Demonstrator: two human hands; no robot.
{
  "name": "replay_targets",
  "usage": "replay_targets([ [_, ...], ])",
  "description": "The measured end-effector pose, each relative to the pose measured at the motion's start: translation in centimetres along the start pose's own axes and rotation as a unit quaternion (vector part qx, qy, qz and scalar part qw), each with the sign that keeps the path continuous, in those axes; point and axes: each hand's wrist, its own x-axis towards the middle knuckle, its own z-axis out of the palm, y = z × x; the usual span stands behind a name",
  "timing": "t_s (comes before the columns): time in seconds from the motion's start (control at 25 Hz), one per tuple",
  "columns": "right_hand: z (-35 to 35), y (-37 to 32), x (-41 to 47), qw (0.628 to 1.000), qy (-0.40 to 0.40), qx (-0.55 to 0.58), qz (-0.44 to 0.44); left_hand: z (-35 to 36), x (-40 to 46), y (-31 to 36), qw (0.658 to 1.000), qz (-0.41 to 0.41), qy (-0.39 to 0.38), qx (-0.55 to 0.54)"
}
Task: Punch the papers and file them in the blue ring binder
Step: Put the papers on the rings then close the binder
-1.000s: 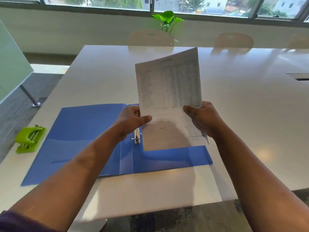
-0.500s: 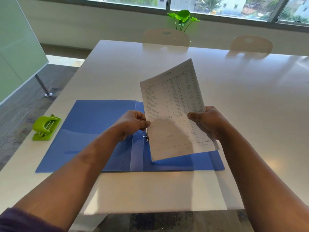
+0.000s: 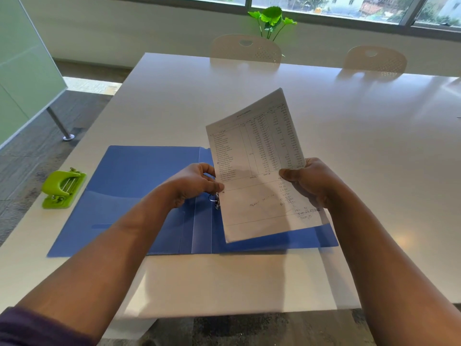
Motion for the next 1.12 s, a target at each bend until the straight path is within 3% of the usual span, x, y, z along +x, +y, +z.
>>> replay_targets([
  [0.2,0.2,-0.5,-0.5,1.000,-0.005,-0.007,-0.010,-0.4,-0.1,0.0,0.999,-0.001,-0.042,0.003],
  [0.64,-0.7,0.3,-0.2,1.000,0.004,-0.021,0.000,1.0,0.4,0.5,0.998,-0.012,-0.004,0.060],
  [0.72,-0.7,0.9,0.1,1.000,0.009,-0.020,0.005,0.8,0.5,0.6,0.998,-0.009,0.021,0.052],
  [0.92,-0.9,1.7,0.7,0.998,0.016,-0.053,0.008,0.2,2.2,0.8,0.983,0.060,0.169,0.027],
  [1.12,-0.8,1.6,1.0,0.998,0.025,-0.065,0.008,0.5,3.3,1.8,0.992,0.042,0.110,0.053],
])
